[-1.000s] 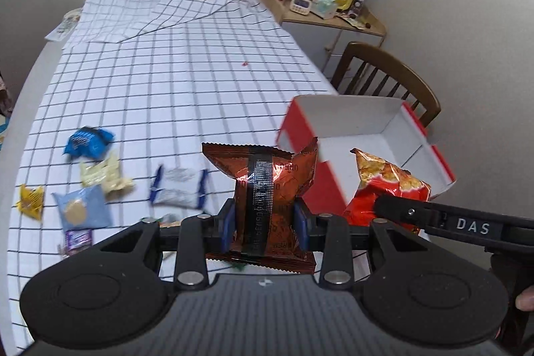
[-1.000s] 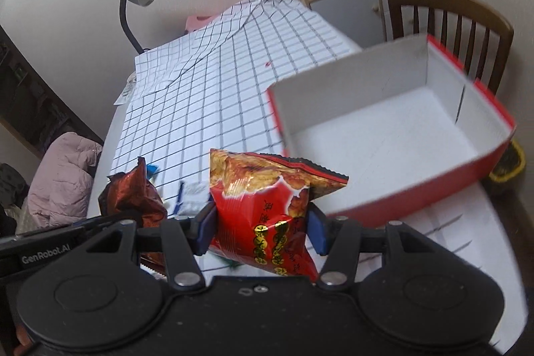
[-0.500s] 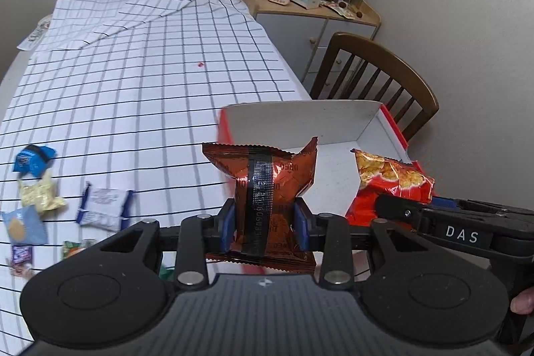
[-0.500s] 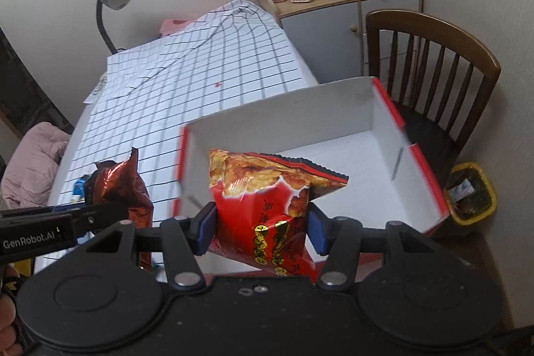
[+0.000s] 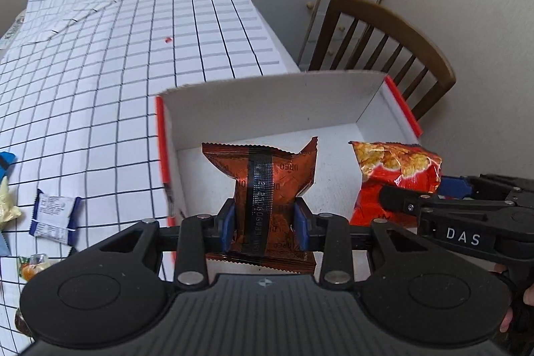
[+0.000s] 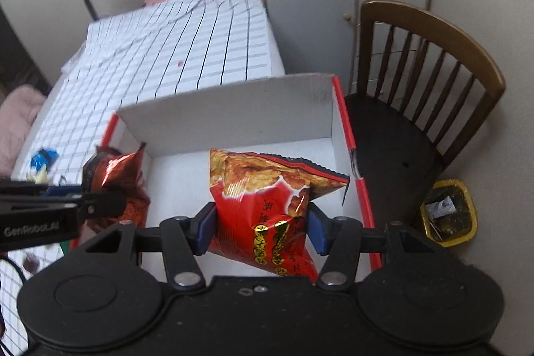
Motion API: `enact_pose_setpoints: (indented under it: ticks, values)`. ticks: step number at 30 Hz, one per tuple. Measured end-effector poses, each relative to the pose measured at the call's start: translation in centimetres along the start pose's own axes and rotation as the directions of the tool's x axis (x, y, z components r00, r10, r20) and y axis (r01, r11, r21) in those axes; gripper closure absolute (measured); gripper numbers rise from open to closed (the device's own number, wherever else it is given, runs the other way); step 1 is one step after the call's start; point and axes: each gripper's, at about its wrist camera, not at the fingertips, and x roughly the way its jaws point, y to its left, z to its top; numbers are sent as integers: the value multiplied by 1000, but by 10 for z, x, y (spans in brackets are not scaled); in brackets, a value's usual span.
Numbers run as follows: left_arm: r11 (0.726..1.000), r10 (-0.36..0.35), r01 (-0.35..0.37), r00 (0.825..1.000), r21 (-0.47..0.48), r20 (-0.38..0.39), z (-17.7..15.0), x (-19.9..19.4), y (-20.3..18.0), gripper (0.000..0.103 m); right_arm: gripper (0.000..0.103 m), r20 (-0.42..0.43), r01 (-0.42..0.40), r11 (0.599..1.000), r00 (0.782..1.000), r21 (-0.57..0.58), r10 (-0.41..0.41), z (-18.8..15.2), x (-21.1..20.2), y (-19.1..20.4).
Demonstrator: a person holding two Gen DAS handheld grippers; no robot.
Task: Organize snacks
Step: 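Carry both held packets over the open red shoebox, then open both tools to drop the packets into the shoebox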
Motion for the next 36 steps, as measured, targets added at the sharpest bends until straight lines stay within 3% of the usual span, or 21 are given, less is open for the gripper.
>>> enact_pose_setpoints:
  ticks: [10, 18, 26, 36]
  values:
    - [996, 74, -69, 993, 61, -87, -1, 47, -13, 68, 48, -101, -23, 999, 995, -46, 18, 1, 42, -7]
    - [993, 92, -82, 987, 82, -131, -5, 64, -15, 67, 46, -120, -22, 991, 993, -129, 6, 1, 51, 3]
    - [994, 84, -74, 988, 86, -127, -6, 68, -15, 67, 38, -131, -26, 991, 991, -130, 9, 3, 55, 3]
    - [999, 28, -26, 998, 46, -60, -8, 35, -10, 54, 28, -89, -57, 991, 995, -117, 47, 1, 28, 0]
